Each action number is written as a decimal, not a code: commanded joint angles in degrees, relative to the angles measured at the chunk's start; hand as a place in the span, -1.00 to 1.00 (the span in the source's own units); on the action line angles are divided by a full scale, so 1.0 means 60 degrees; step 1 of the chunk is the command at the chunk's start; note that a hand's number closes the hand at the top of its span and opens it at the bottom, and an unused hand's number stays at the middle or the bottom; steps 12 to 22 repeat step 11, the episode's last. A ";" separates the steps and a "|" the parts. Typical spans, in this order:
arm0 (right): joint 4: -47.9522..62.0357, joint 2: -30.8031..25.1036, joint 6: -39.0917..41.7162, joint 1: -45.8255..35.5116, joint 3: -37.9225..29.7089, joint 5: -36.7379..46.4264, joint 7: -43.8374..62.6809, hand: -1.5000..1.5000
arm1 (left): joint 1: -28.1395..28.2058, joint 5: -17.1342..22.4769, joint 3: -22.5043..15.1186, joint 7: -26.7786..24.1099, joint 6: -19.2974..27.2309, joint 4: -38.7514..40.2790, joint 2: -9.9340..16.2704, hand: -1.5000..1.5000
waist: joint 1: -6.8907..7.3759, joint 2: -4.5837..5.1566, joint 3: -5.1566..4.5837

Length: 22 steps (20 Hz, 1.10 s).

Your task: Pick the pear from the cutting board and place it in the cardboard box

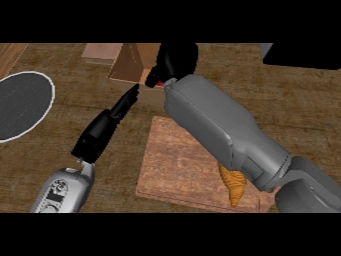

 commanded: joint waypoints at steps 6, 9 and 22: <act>-0.0830 0.0026 -0.4162 0.0711 -0.1010 -0.0673 -0.1727 -1.00 | 0.0156 0.0060 0.0289 0.0008 -0.0051 -0.0078 0.0244 0.00 | -0.0238 -0.0085 0.0023; -0.1378 0.0026 -0.5067 0.0964 -0.1648 -0.1163 -0.2624 -1.00 | 0.0075 0.0130 0.0287 0.0106 -0.0013 -0.0023 0.0085 0.00 | -0.0356 -0.0078 0.0028; -0.1685 -0.0001 -0.5007 0.1116 -0.2363 -0.1431 -0.3382 -1.00 | 0.0371 0.0349 0.0720 -0.0298 -0.0299 0.0191 0.0551 0.00 | -0.0642 -0.0124 0.0024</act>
